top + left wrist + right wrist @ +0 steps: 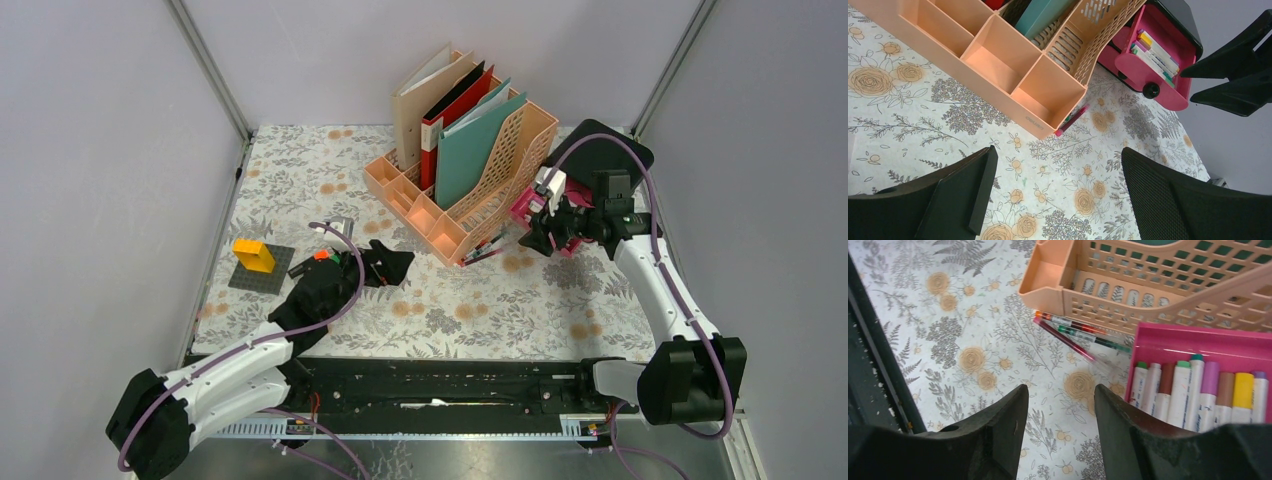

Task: Organize the desk
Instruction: Place the stationery in the storage box, then close the drawer in the storage box.

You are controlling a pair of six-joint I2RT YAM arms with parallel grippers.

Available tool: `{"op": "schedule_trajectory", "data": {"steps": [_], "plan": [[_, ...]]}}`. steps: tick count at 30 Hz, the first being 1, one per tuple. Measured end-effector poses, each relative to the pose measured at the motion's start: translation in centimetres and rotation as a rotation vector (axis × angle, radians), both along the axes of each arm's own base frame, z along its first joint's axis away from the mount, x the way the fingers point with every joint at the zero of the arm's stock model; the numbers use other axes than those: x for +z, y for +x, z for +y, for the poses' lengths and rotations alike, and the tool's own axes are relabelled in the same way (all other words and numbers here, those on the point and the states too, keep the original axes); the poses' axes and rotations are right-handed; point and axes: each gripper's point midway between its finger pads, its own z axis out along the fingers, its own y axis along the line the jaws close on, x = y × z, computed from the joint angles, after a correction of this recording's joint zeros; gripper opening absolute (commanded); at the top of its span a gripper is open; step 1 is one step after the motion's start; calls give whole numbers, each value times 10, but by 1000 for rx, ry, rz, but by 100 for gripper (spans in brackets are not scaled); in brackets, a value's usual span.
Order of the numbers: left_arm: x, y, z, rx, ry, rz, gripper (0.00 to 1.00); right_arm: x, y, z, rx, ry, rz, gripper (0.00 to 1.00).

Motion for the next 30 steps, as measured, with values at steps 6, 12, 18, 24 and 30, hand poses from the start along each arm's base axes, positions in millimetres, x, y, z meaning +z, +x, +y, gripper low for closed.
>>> {"op": "schedule_trajectory", "data": {"steps": [6, 12, 18, 24, 30], "plan": [[-2, 0, 0, 0, 4, 5, 99, 1, -13, 8, 78, 30, 7, 53], [-4, 1, 0, 1, 7, 9, 99, 1, -15, 9, 109, 27, -7, 48], [-7, 2, -1, 1, 14, 18, 99, -3, -16, 11, 132, -6, -28, 43], [-12, 3, -1, 2, 22, 28, 99, -13, -19, 18, 165, -84, -45, 42], [-15, 4, -2, 3, 27, 36, 99, -32, -27, 30, 225, -204, -58, 42]]}}
